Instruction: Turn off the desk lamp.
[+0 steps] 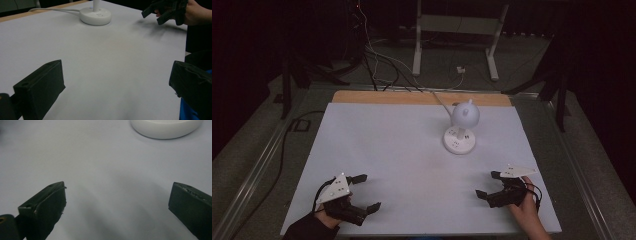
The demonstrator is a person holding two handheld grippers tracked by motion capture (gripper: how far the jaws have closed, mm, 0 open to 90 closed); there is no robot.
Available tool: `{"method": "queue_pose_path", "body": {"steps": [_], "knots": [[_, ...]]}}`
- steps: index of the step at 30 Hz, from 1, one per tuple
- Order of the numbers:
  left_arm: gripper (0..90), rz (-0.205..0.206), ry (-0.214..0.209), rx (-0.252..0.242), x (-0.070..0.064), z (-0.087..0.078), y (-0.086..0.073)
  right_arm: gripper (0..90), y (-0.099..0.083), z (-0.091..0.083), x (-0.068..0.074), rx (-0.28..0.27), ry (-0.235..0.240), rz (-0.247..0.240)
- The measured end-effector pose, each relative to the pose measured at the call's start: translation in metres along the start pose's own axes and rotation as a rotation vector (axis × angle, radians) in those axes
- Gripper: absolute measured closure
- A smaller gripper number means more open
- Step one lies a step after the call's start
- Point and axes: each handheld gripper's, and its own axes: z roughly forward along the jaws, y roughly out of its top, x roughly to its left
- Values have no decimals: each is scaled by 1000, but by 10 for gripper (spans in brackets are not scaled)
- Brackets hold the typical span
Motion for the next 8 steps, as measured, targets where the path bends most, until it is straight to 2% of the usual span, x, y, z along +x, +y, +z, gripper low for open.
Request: {"method": "queue_pose_path", "body": {"steps": [4, 8], "knots": [[5, -2, 1, 0, 0, 0, 0, 10, 0, 2, 0, 0, -4, 2], [5, -2, -1, -1, 1, 1, 0, 10, 1, 1, 1, -11, -28, -15]]}}
